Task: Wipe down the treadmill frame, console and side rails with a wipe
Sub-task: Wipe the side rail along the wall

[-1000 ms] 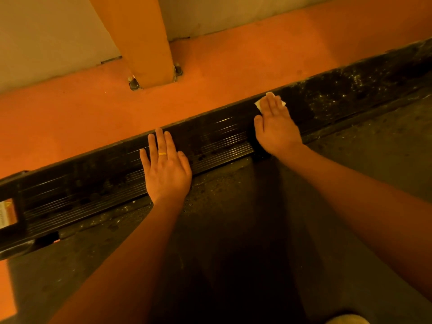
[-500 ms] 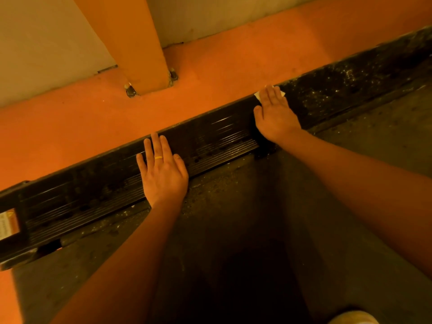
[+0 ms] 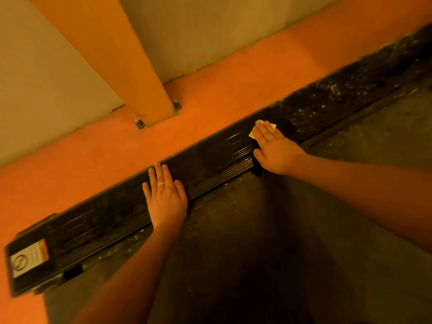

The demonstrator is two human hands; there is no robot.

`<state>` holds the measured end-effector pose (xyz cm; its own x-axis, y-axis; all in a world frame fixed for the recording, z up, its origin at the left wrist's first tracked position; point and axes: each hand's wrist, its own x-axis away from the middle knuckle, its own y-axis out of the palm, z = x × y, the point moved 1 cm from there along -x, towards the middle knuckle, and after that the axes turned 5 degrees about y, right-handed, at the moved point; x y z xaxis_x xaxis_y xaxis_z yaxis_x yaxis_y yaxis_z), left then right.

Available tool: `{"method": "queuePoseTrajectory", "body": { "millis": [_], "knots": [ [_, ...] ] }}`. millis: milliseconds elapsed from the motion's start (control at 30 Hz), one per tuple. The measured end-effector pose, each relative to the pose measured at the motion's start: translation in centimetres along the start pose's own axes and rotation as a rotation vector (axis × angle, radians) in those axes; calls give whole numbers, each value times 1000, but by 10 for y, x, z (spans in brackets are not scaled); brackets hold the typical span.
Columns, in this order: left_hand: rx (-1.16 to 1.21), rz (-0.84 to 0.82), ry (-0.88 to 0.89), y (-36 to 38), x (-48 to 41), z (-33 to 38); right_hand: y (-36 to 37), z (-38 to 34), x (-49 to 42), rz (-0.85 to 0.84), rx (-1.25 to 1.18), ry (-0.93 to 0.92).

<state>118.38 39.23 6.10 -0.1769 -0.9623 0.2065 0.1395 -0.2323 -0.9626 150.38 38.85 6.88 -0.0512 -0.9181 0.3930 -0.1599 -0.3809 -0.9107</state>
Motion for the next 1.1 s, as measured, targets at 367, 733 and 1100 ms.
{"method": "queuePoseTrajectory", "body": {
  "millis": [367,733,1100],
  "knots": [
    [21,-161,284,-12,-25,82,-14,-41,-30,-73,20,-23],
    [123,-47,251,9,-42,94,-5,-47,-12,-41,-51,8],
    [96,4,368,20,-49,83,-10,-70,5,-176,48,158]
  ]
}}
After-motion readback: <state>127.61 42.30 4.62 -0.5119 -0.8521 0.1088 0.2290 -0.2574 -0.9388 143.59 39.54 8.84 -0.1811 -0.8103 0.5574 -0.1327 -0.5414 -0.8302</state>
